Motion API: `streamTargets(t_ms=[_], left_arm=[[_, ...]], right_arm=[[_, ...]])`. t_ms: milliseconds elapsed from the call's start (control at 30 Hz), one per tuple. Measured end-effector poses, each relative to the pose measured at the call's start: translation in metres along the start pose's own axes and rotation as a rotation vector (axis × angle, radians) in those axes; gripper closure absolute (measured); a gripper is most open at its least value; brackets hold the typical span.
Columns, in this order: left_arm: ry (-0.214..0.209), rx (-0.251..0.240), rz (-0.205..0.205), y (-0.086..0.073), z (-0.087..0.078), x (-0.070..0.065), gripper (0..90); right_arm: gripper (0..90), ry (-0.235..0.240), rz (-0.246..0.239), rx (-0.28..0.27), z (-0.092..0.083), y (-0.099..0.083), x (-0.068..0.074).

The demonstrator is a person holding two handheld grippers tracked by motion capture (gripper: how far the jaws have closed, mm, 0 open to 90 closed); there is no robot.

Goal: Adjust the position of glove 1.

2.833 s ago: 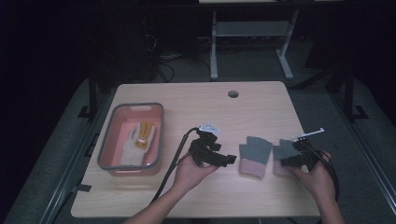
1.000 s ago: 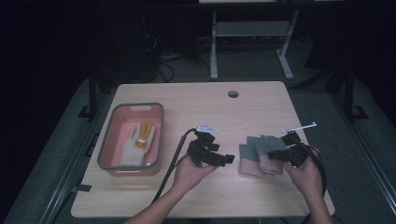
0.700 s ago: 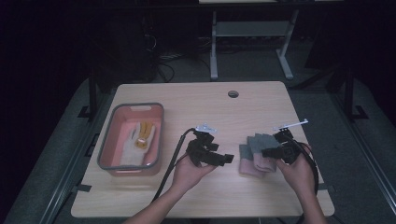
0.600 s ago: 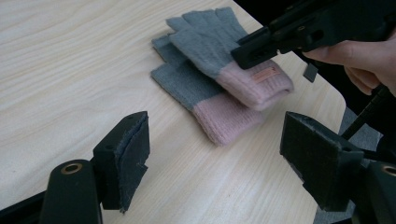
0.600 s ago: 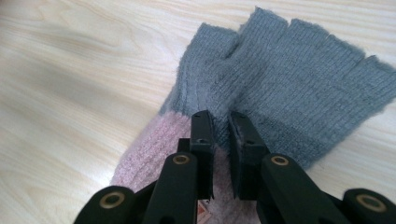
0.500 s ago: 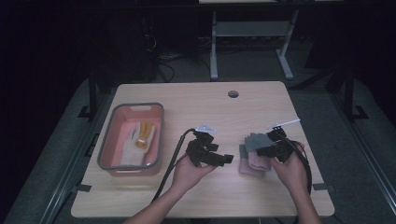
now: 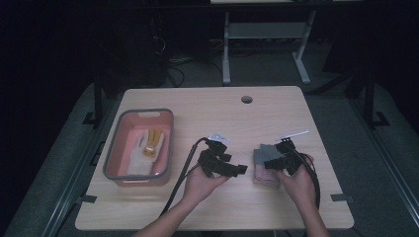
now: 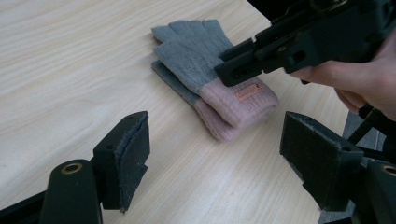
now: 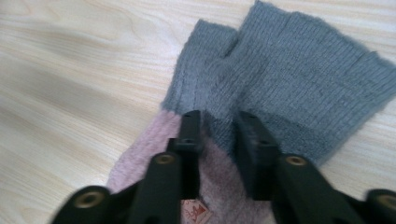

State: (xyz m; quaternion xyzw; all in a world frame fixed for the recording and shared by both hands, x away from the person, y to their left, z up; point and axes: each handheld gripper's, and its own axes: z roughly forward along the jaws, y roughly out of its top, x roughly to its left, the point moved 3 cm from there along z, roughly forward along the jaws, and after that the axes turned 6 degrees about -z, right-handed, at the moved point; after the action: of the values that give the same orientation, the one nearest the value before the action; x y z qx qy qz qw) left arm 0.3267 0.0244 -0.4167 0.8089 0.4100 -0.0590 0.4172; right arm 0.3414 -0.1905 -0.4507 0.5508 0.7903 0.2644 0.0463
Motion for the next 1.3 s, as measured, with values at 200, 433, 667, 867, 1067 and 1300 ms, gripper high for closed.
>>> streamTargets(t_ms=[200,433,667,867,1067,1300], left_arm=[[-0.007,0.015,-0.016,-0.001,0.014,-0.001,24.6],[-0.014,0.037,-0.031,0.0,0.034,-0.004,25.4],[-0.008,0.057,-0.065,0.003,0.053,-0.003,31.0],[0.002,0.07,-0.093,0.003,0.067,-0.001,34.3],[-0.007,0.088,-0.154,0.003,0.079,0.003,34.3],[-0.008,0.106,-0.174,0.001,0.09,0.002,37.6]], right_arm=[[61.1,0.015,0.024,-0.045,-0.01,-0.003,-0.005],[56.8,0.017,0.062,-0.088,-0.019,-0.01,-0.022],[54.3,0.035,0.11,-0.094,-0.017,-0.014,-0.032],[52.3,0.057,0.145,-0.094,-0.016,-0.019,-0.039],[51.2,0.085,0.171,-0.092,-0.012,-0.023,-0.044],[49.9,0.107,0.184,-0.082,-0.006,-0.027,-0.048]])
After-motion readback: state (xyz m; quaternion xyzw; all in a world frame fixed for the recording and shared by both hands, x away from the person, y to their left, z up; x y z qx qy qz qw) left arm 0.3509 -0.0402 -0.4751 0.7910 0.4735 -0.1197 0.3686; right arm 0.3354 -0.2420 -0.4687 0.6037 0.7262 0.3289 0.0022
